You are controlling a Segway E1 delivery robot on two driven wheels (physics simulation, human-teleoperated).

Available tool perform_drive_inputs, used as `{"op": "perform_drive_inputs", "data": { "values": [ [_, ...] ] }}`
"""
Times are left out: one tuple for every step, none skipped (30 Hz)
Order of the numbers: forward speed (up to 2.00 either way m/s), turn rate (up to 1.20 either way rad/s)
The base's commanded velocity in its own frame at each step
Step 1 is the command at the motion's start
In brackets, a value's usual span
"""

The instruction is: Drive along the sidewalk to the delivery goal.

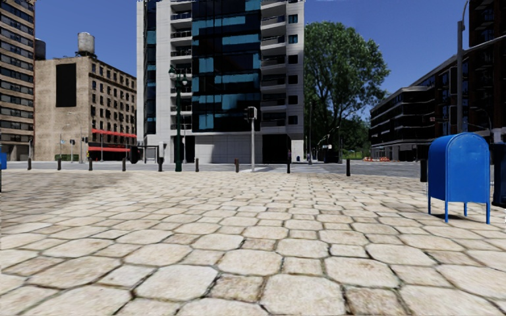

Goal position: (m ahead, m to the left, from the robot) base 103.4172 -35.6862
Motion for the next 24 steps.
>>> {"op": "perform_drive_inputs", "data": {
  "values": [
    [2.0, -0.48],
    [2.0, -0.48],
    [2.0, -0.43],
    [2.0, -0.43],
    [2.0, -0.32],
    [2.0, -0.23],
    [2.0, -0.23],
    [2.0, -0.04],
    [2.0, 0.0],
    [2.0, 0.0],
    [2.0, 0.0],
    [2.0, 0.0],
    [2.0, 0.0],
    [2.0, 0.0],
    [2.0, 0.0],
    [2.0, 0.0],
    [2.0, 0.0],
    [2.0, 0.0],
    [2.0, 0.0],
    [2.0, 0.0],
    [2.0, 0.0],
    [2.0, 0.0],
    [2.0, 0.0],
    [2.0, 0.0]
  ]
}}
